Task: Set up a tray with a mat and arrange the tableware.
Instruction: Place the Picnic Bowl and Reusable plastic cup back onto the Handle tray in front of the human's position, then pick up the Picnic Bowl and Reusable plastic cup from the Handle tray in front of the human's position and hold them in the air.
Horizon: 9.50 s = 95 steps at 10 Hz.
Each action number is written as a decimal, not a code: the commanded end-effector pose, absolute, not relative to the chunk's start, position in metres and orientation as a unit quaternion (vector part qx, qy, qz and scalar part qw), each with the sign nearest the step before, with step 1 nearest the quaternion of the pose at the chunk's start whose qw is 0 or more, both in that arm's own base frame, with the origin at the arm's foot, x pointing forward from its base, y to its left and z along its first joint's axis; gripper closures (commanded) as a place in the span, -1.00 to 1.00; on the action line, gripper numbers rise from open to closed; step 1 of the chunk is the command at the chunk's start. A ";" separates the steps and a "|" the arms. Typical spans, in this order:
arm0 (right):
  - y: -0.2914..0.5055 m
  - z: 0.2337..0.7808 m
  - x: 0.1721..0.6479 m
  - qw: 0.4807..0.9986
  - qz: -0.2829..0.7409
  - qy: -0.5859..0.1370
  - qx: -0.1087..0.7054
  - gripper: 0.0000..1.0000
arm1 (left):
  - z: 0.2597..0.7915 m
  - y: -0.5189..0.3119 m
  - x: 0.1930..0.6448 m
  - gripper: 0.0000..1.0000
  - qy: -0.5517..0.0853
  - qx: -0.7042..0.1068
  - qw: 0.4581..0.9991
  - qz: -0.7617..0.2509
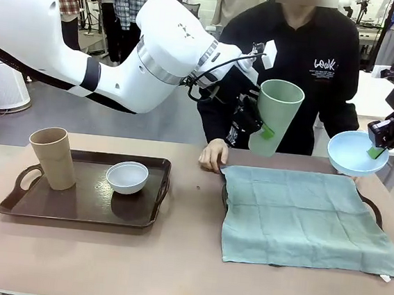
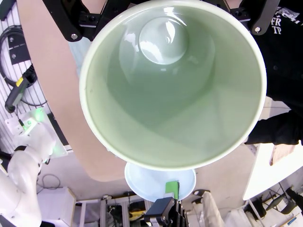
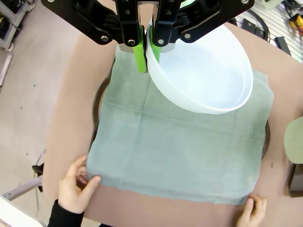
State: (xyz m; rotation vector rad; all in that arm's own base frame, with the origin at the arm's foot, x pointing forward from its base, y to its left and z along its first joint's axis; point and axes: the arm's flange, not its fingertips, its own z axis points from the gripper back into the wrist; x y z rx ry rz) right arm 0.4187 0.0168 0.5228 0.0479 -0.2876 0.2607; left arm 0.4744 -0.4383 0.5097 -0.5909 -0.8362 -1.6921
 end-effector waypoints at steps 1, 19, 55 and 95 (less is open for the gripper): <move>0.017 0.523 0.420 0.980 0.126 -0.150 0.026 1.00 | 0.512 -0.437 0.474 -0.39 -0.352 -0.247 0.547 -0.718; 0.005 0.457 0.445 0.971 0.186 -0.121 0.090 0.90 | 0.412 -0.444 0.508 -0.70 -0.383 -0.293 0.527 -0.699; -0.003 0.473 0.397 0.985 0.139 -0.106 -0.007 0.42 | 0.452 -0.404 0.464 -1.00 -0.096 -0.081 0.765 -0.632; -0.074 0.577 0.324 0.921 0.003 -0.077 0.381 -1.00 | 0.621 -0.034 0.385 -1.00 -0.018 -0.264 0.952 -0.153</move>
